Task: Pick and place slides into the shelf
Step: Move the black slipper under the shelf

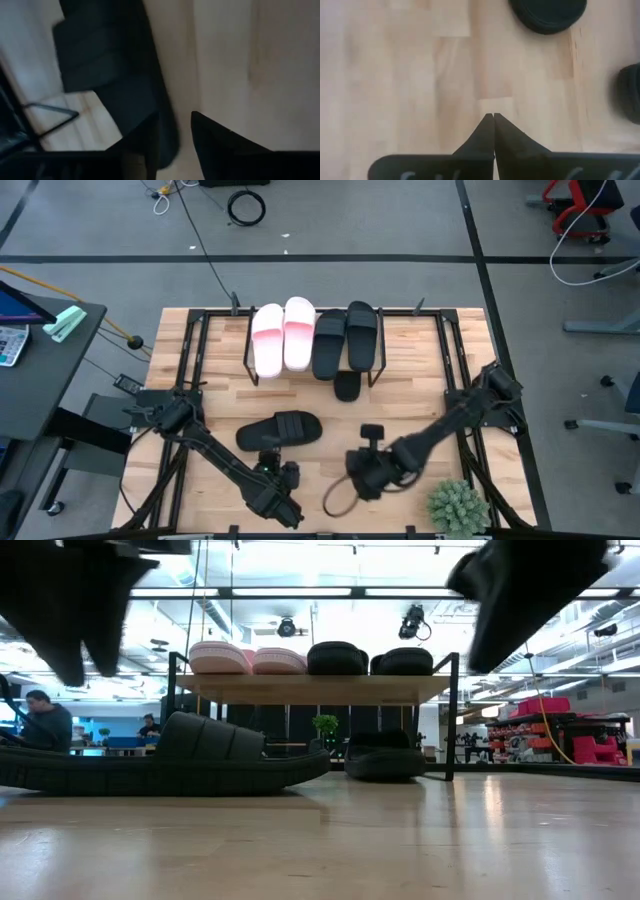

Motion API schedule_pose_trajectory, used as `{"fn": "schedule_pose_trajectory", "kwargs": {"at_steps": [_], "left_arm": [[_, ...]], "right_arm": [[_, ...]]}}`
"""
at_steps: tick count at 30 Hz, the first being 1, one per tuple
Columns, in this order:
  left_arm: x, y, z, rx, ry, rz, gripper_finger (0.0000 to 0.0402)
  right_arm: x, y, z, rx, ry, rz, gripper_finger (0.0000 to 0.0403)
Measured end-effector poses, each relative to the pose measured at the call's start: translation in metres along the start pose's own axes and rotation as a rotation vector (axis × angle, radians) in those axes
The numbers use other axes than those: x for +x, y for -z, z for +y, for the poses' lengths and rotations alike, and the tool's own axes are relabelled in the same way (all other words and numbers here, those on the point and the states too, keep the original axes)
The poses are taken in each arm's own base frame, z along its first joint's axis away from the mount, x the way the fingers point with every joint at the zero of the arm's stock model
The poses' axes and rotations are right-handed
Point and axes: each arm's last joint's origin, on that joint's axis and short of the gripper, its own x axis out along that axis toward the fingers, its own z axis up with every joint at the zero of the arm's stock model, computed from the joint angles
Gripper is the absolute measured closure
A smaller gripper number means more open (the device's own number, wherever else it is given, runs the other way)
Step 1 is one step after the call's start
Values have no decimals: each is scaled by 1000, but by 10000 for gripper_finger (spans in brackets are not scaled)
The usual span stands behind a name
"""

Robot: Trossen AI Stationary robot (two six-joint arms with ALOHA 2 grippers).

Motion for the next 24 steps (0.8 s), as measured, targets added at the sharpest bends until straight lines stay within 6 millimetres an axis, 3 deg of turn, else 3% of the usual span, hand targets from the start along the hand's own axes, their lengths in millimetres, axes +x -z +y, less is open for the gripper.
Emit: {"fn": "schedule_pose_trajectory", "kwargs": {"at_steps": [4,8,13,24], "left_arm": [[11,-3,7,67,-55,11,255],[38,-5,12,94,-84,36,230],[63,3,19,132,-250,59,219],[63,1,22,165,-369,-6,228]], "right_arm": [[-21,12,17,8,-1,-72,402],[-37,22,28,6,-9,-122,401],[-49,30,36,17,-18,-162,401],[-50,30,36,29,1,-180,400]]}}
